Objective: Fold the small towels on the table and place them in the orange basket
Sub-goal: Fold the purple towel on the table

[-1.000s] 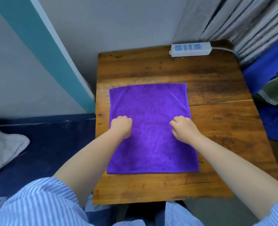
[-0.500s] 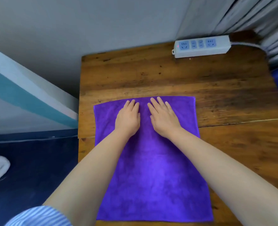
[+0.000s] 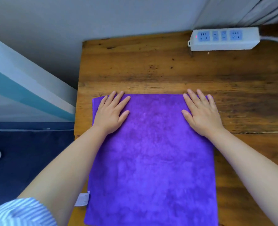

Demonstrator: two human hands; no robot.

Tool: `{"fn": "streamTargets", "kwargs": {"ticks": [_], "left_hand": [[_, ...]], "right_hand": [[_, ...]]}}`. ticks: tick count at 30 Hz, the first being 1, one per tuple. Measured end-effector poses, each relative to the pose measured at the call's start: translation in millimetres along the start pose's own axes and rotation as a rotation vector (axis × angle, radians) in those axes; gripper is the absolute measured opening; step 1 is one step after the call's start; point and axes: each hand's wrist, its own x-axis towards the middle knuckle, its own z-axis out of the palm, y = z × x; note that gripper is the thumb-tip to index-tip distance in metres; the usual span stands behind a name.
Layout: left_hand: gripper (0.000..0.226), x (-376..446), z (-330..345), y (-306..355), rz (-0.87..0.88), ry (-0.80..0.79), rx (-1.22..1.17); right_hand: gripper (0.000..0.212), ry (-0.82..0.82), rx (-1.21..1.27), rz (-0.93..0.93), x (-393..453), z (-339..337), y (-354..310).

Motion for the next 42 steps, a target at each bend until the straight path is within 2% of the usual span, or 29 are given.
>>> {"fn": "streamTargets", "kwargs": {"ticks": [2,4,7,9,12,14,17,20,27,31,35,39,42], "left_hand": [[0.084,-2,-4,-14,-0.037,-0.025,0.013],[0.087,-4,-8,-27,-0.054,-0.071,0.024],[0.076,-5,-13,-45,-0.151,-0.130,0.029],[0.065,-3,-17,-47,-0.186,-0.150,0.055],[0.064,6,-26,-38,-0.170,-0.024,0.041],[0.053,14,-33,-32,-0.197,0.014,0.034],[0.037,23,-41,-25,-0.285,-0.032,0.053],[0.032,24,-43,-22,-0.277,-0.055,0.112],[0.023,-18,-49,-16,-0.277,0.058,-0.022],[0.018,-56,-51,-13,-0.188,0.118,-0.019],[0.019,-100,-54,-9,-0.102,0.193,-0.066],[0.035,-144,-47,-10,0.170,0.325,-0.052],[0.029,-171,-40,-14,0.275,0.311,0.021]], "right_hand": [[0.080,-0.067,-0.013,0.081,-4,-6,14],[0.071,-0.129,-0.023,0.173,-6,-13,21],[0.057,-0.167,-0.056,0.223,-5,-21,20],[0.055,-0.104,-0.026,0.246,-1,-25,14],[0.049,0.075,0.027,0.190,6,-32,3],[0.047,0.063,-0.004,0.224,14,-40,-3],[0.034,-0.034,-0.101,0.331,20,-52,-9],[0.024,-0.045,-0.140,0.310,19,-57,-10],[0.017,0.126,0.125,0.390,-20,-67,-10],[0.010,0.220,0.183,0.388,-57,-64,-18],[0.012,0.289,0.206,0.382,-102,-60,-29],[0.016,0.331,0.155,0.368,-151,-56,-41],[0.016,0.348,0.149,0.385,-183,-51,-50]]}}
